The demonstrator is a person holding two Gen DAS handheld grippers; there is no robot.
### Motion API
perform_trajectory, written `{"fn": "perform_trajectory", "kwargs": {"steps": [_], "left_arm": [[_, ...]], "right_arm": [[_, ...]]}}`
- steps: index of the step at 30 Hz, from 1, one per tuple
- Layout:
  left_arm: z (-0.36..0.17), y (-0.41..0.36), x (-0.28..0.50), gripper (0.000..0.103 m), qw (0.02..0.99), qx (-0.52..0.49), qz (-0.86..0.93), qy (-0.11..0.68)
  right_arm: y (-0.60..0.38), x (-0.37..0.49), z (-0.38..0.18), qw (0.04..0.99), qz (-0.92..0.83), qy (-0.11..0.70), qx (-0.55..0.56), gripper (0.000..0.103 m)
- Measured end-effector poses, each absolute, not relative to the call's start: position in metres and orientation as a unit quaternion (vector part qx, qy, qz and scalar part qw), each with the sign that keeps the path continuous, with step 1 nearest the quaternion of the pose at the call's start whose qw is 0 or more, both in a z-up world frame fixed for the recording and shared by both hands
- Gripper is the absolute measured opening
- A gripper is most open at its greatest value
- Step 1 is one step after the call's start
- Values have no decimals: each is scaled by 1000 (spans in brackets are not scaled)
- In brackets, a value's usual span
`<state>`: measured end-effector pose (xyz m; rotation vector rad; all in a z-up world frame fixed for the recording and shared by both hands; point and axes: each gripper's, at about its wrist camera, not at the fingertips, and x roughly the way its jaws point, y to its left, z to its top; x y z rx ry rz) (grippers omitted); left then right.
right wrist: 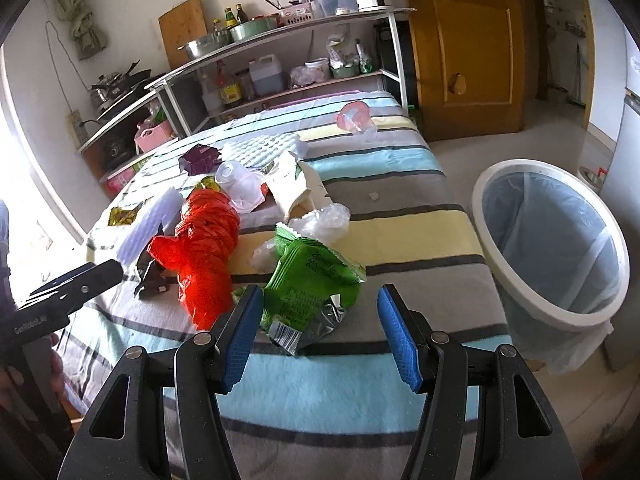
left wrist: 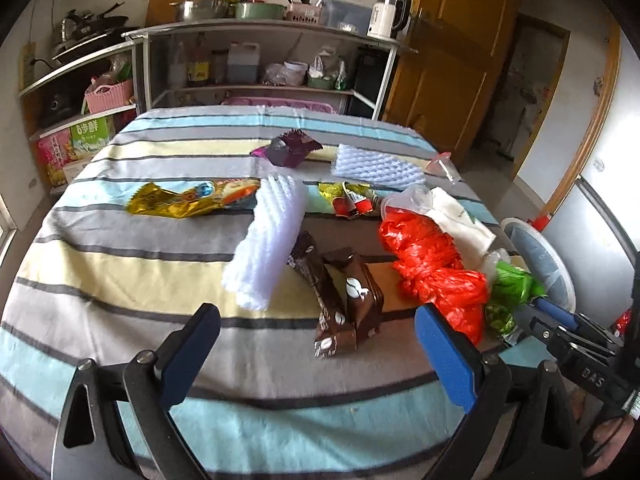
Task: Collect trash
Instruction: 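Grasp the brown chocolate wrapper with left gripper while right gripper grasps green snack bag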
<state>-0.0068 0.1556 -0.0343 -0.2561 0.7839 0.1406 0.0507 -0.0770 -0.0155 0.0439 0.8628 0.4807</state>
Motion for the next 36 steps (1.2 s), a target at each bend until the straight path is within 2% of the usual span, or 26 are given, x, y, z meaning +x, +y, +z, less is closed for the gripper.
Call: {"fn": "perform_trajectory", "kwargs": {"steps": [5, 8, 10, 14, 17, 19, 20, 23, 26, 28, 32, 34, 36], "left_arm": [[-42, 156, 5, 89, 909, -124, 60, 393], [-42, 160, 4, 88, 911, -136, 59, 386], [-43, 165, 5, 80, 910, -147, 65, 382], [-41, 179, 1, 77, 909, -156, 86, 377], [-47, 182, 6, 69, 902, -158, 83, 393], [-51, 181, 10, 63, 898, -159, 74, 403], [-53, 179, 13, 59, 896, -155, 74, 409], [-54, 174, 16, 56, 896, -144, 73, 413], [-53, 170, 17, 47, 895, -152, 64, 414], [-52, 165, 17, 47, 898, -144, 58, 413], [-53, 161, 20, 43, 896, -144, 59, 415], [-54, 162, 20, 38, 896, -145, 65, 414], [-54, 162, 19, 25, 897, -134, 77, 413]], "right_arm": [[-73, 55, -17, 878, 229, 420, 15, 60], [-77, 57, -16, 881, 221, 418, 18, 60], [-80, 59, -15, 880, 221, 419, 25, 60], [-83, 62, -15, 880, 221, 418, 35, 60], [-81, 65, -16, 880, 223, 418, 38, 60], [-80, 66, -17, 879, 227, 418, 41, 55], [-80, 66, -17, 878, 228, 418, 39, 55], [-78, 65, -16, 879, 230, 415, 35, 55], [-78, 66, -16, 879, 232, 414, 36, 53], [-79, 66, -16, 880, 231, 413, 36, 48], [-80, 68, -18, 881, 229, 413, 38, 46], [-81, 69, -18, 881, 229, 413, 39, 45], [-82, 69, -19, 881, 228, 413, 40, 44]]}}
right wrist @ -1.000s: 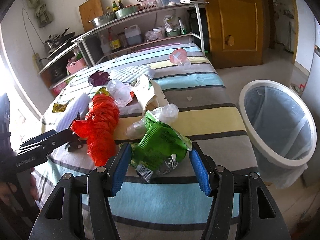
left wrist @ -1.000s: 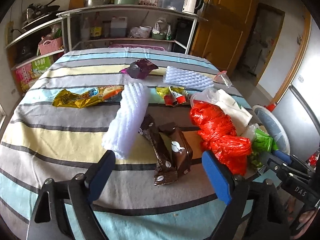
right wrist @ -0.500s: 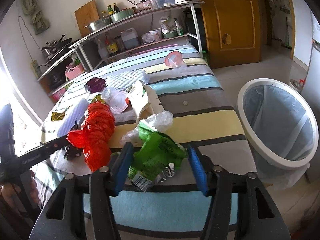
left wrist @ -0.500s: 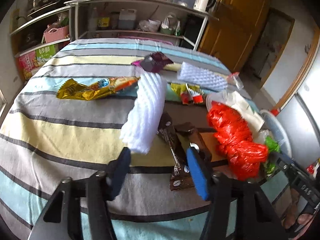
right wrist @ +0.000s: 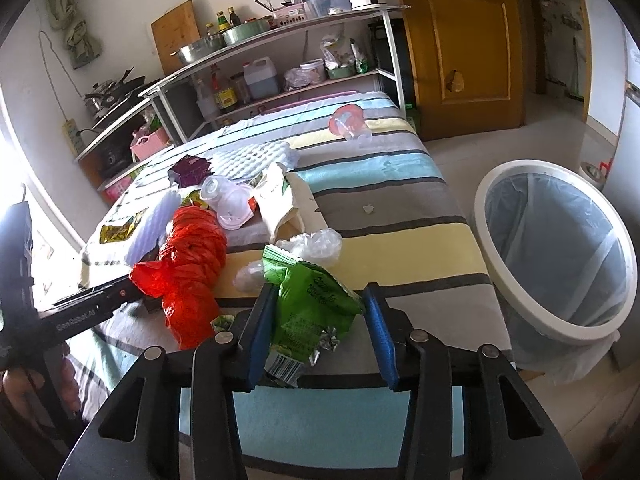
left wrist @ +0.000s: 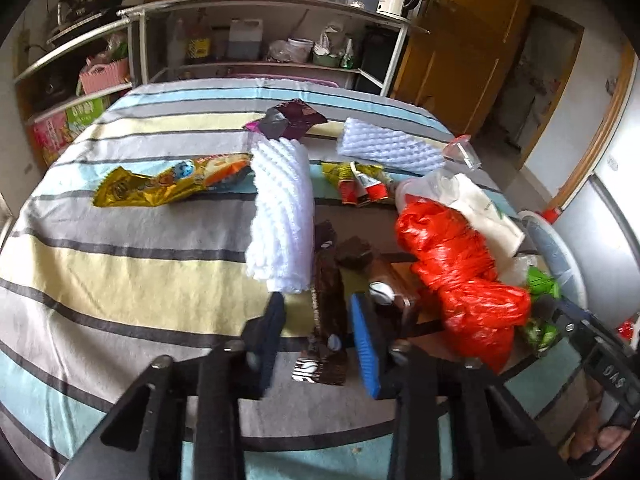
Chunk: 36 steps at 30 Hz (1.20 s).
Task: Collect trash
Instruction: 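Grasp the brown chocolate wrapper with left gripper while right gripper grasps green snack bag, then carry both wrappers over the white bin and open both grippers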
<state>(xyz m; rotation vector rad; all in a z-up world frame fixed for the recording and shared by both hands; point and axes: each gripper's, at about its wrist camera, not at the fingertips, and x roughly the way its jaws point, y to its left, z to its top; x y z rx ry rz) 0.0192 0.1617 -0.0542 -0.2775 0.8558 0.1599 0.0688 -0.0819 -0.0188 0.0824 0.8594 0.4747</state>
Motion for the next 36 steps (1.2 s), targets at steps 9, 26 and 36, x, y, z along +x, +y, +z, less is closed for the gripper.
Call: {"fn": "perform_trajectory", "kwargs": {"steps": [9, 26, 36], "left_arm": [[-54, 164, 10, 20, 897, -131, 75, 415], [-20, 141, -13, 20, 919, -118, 40, 374], [6, 121, -12, 20, 932, -94, 16, 349]], "right_arm": [[-86, 69, -20, 883, 225, 410, 44, 39], [-103, 53, 4, 901, 229, 364, 56, 35], [-126, 45, 27, 916, 213, 333, 71, 35]]}}
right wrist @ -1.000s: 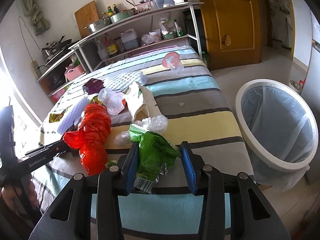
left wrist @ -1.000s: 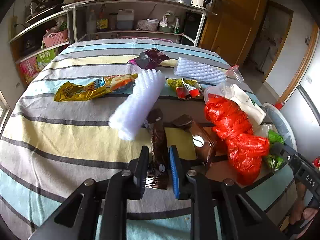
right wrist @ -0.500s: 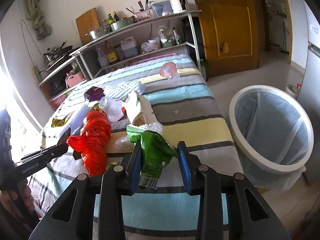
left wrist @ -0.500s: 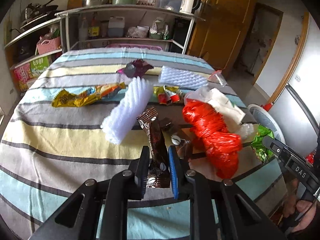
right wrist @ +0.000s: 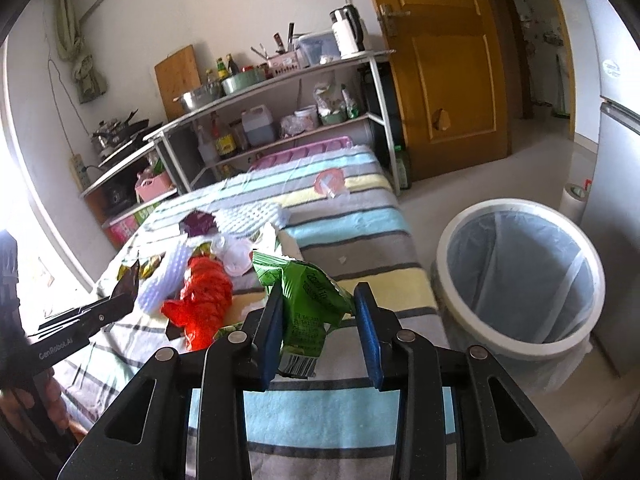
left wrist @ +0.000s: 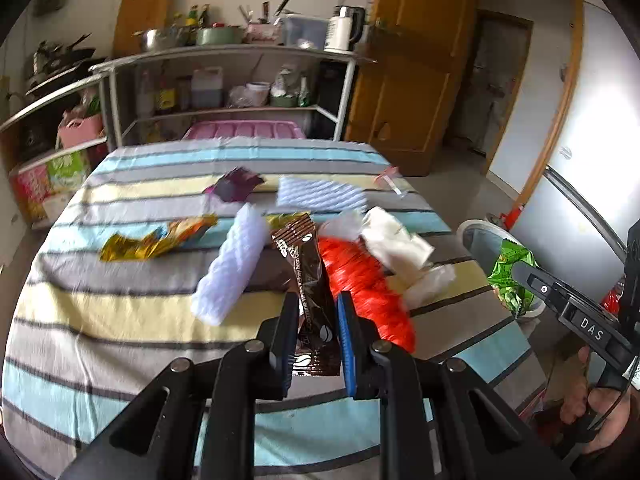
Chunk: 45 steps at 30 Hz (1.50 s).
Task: Collect trash
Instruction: 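Carry both wrappers over the white bin and open both grippers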
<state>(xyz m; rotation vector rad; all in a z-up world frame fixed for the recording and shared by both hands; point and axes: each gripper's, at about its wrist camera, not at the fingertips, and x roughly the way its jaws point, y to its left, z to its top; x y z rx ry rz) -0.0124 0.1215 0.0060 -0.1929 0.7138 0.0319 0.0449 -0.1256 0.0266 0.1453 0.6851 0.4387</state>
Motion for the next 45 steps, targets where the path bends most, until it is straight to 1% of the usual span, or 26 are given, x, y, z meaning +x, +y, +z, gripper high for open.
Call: {"fn": "perform_trajectory", "kwargs": {"steps": [10, 17, 23, 30, 40, 41, 43, 45], "left_arm": [[35, 57, 27, 20, 940, -57, -77, 326], [40, -5, 68, 20, 923, -53, -170, 340], [34, -60, 101, 20, 906, -37, -224, 358], [5, -107, 132, 20, 882, -19, -247, 402], [-32, -136, 155, 21, 858, -13, -235, 457], [-35, -137, 159, 22, 855, -15, -234, 463], [-40, -135, 163, 28, 852, -18, -230, 470], [-41, -135, 163, 37, 854, -15, -222, 470]], "right_arm": [[-181, 53, 53, 936, 152, 307, 81, 35], [-237, 71, 57, 943, 96, 305, 94, 35], [-275, 90, 43, 939, 56, 324, 102, 35], [-299, 120, 8, 921, 40, 373, 106, 35], [-314, 154, -36, 898, 22, 429, 89, 38], [-314, 157, -38, 898, 20, 431, 85, 39], [-313, 161, -43, 895, 13, 439, 78, 47], [-314, 163, -45, 894, 14, 440, 79, 49]]}}
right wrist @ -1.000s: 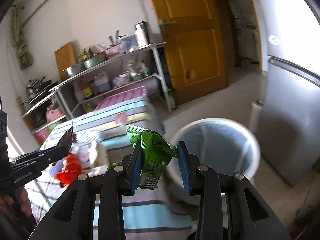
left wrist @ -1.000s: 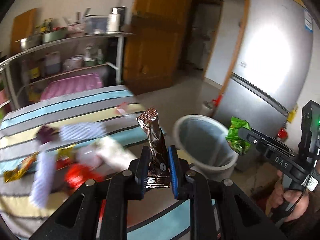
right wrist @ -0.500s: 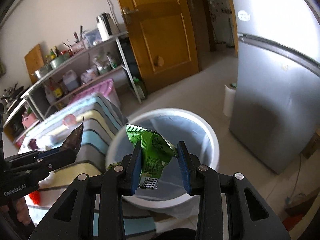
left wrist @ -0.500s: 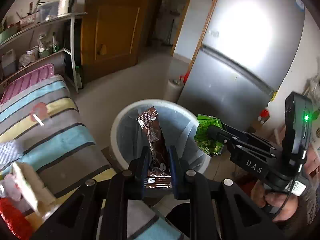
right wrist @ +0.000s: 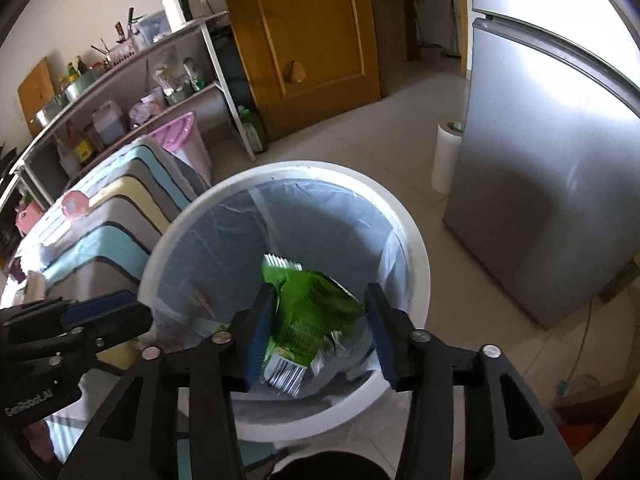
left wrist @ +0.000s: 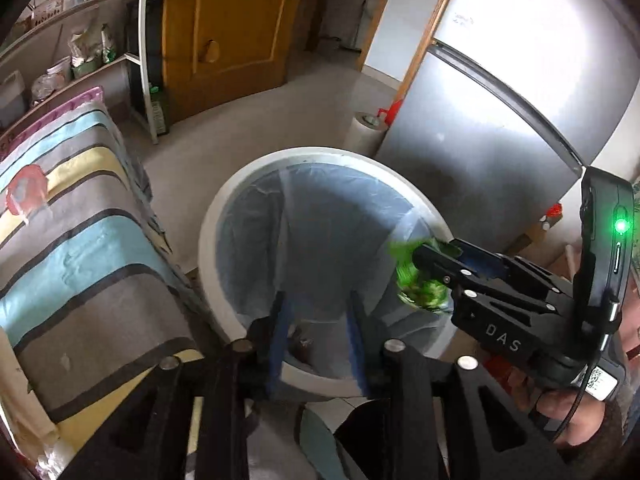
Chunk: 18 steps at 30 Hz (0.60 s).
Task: Collect trash
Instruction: 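Carry both wrappers over the white bin and open both grippers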
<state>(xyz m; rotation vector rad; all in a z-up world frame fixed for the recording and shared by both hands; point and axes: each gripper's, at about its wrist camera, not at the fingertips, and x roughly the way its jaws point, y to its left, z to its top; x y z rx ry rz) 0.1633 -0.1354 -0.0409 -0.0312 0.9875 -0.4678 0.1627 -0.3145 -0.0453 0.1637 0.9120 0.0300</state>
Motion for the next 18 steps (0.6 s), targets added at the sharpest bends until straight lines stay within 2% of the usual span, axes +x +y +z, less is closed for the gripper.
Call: {"fn": "perform_trajectory", "kwargs": {"steps": [9, 18], "left_arm": [[-23, -118, 153, 57, 869, -30, -215, 445], [8, -81, 124, 60, 894, -36, -193, 402]], "right_arm": [[-311, 153, -37, 898, 11, 432, 82, 53], [-287, 126, -3, 917, 31, 388, 84, 54]]}}
